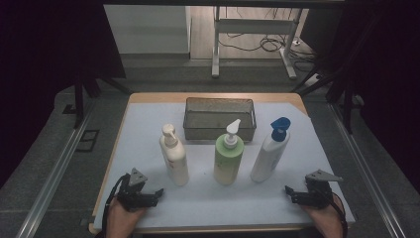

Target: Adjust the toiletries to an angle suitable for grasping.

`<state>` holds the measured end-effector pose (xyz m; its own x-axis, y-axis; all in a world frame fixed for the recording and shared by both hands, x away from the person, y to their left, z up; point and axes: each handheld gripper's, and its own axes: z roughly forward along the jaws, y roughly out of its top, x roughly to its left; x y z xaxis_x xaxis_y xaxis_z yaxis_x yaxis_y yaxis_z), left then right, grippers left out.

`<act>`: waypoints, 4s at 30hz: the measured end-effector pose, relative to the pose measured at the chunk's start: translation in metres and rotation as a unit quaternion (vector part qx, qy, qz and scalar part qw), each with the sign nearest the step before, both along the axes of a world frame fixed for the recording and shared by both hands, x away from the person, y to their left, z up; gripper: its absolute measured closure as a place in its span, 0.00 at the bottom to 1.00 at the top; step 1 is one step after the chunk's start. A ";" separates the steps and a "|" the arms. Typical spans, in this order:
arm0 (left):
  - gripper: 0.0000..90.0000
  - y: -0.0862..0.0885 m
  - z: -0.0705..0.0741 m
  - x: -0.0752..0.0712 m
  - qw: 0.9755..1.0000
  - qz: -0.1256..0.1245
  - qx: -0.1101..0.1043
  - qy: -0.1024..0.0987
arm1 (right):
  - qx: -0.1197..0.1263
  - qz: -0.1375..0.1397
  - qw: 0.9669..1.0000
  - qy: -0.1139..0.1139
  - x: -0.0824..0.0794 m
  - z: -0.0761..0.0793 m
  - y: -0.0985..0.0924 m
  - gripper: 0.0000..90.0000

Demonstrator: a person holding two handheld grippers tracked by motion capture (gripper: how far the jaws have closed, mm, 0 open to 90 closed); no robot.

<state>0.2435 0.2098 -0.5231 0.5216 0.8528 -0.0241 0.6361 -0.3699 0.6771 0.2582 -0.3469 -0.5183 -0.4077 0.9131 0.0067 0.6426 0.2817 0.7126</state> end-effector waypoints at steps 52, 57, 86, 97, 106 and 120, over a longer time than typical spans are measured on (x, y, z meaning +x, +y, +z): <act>0.14 0.000 0.000 -0.001 1.000 0.002 0.000 -0.002 | 0.078 0.057 0.995 -0.025 0.029 0.037 0.017 1.00; 0.14 0.000 0.000 -0.001 1.000 0.002 0.000 -0.002 | 0.072 0.053 0.996 -0.025 0.037 0.036 0.024 1.00; 0.14 -0.001 0.000 -0.001 1.000 0.002 0.000 -0.002 | 0.071 0.051 0.996 -0.009 0.049 0.025 0.029 1.00; 0.14 -0.001 0.000 -0.001 1.000 0.003 0.000 -0.002 | 0.057 0.052 0.997 -0.012 0.056 0.023 0.035 1.00; 0.14 0.000 0.000 -0.001 1.000 0.003 0.000 -0.002 | 0.060 0.050 0.997 -0.007 0.072 0.020 0.042 1.00; 0.14 0.000 0.000 -0.001 1.000 0.003 0.000 -0.002 | 0.063 0.057 0.996 0.003 0.092 0.015 0.052 1.00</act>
<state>0.2428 0.2093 -0.5233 0.5172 0.8556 -0.0218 0.6353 -0.3667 0.6797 0.3505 -0.2946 -0.5029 -0.5090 0.8523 0.1206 0.6151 0.2622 0.7436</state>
